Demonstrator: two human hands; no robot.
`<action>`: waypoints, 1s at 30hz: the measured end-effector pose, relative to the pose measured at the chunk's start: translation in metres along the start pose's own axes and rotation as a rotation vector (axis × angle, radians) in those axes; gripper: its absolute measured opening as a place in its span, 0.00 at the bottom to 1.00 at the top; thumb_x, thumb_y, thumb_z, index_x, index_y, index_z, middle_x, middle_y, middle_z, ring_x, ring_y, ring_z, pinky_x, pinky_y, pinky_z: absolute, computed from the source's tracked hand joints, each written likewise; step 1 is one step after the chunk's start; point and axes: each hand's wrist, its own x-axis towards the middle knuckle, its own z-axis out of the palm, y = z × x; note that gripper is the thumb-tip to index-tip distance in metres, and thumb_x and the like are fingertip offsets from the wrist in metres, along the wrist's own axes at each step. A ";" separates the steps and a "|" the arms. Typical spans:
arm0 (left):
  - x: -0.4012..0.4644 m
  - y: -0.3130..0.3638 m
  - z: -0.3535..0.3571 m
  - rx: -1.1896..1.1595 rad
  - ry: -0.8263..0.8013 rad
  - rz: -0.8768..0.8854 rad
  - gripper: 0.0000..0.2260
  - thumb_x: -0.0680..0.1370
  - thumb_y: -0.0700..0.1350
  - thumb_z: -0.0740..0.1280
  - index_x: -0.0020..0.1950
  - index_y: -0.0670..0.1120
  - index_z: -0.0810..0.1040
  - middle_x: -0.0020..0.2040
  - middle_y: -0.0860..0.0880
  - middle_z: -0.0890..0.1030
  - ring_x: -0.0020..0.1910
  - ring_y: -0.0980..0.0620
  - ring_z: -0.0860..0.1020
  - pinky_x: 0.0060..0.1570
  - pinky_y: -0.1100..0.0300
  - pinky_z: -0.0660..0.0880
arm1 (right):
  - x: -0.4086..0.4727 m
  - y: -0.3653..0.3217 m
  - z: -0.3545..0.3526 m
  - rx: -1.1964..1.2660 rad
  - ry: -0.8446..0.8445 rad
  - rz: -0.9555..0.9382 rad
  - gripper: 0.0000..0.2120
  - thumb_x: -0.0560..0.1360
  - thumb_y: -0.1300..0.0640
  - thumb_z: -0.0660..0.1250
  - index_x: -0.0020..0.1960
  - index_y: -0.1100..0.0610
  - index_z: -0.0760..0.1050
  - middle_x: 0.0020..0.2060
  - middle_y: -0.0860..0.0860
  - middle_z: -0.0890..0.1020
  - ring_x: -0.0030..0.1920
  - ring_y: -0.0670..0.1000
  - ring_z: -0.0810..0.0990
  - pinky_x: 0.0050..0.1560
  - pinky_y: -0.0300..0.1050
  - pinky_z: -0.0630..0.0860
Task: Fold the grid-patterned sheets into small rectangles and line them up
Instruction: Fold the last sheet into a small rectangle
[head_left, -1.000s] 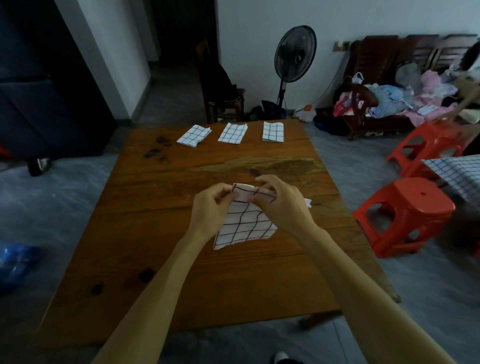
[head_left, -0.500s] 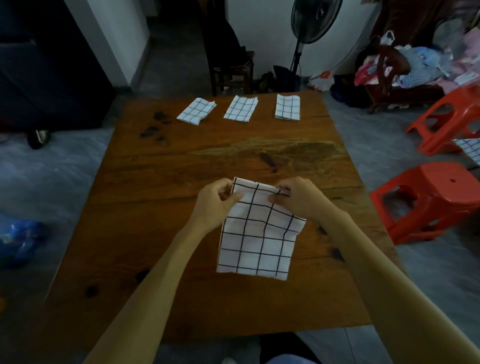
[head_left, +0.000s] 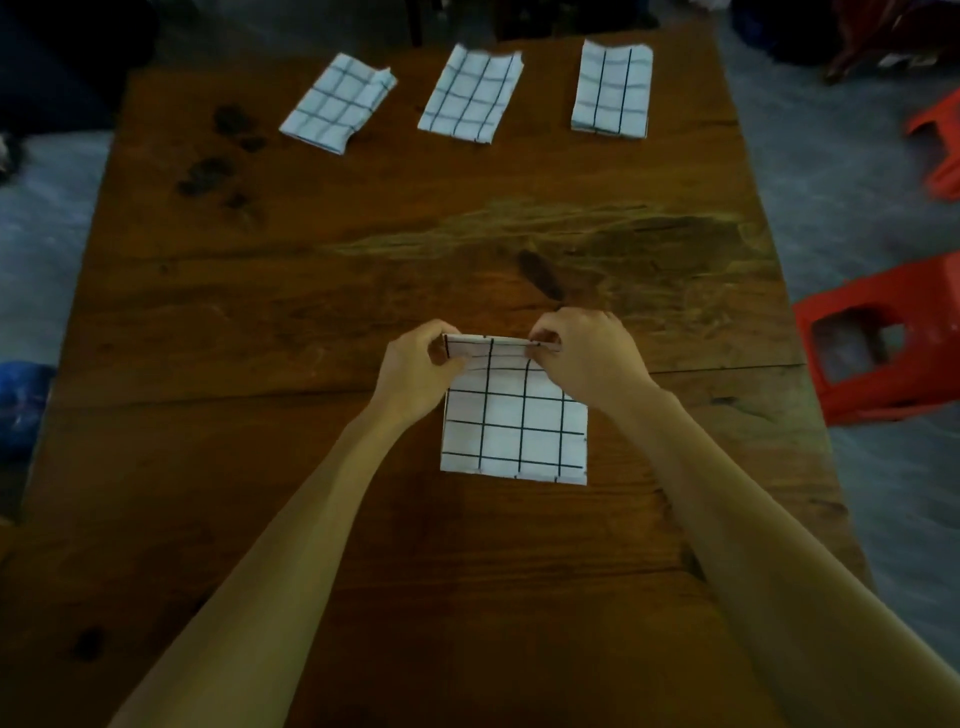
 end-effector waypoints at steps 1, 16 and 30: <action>0.002 -0.003 0.003 0.006 -0.008 0.002 0.06 0.76 0.43 0.70 0.50 0.51 0.77 0.47 0.55 0.79 0.45 0.58 0.77 0.43 0.70 0.69 | 0.001 0.003 0.002 0.018 -0.020 0.006 0.08 0.77 0.48 0.66 0.53 0.50 0.79 0.47 0.46 0.80 0.47 0.48 0.77 0.55 0.48 0.72; -0.029 -0.030 0.011 0.366 -0.172 0.098 0.18 0.75 0.33 0.64 0.62 0.48 0.77 0.61 0.49 0.78 0.62 0.50 0.73 0.63 0.53 0.69 | -0.059 -0.007 0.043 -0.067 -0.482 0.121 0.23 0.71 0.36 0.68 0.61 0.46 0.73 0.58 0.48 0.77 0.57 0.51 0.76 0.57 0.50 0.75; -0.041 -0.036 0.017 0.521 -0.160 0.135 0.16 0.81 0.39 0.59 0.68 0.49 0.73 0.67 0.49 0.74 0.66 0.50 0.68 0.67 0.51 0.62 | -0.051 -0.013 0.094 -0.102 -0.251 0.024 0.29 0.83 0.46 0.51 0.79 0.55 0.46 0.79 0.55 0.46 0.78 0.55 0.41 0.76 0.52 0.42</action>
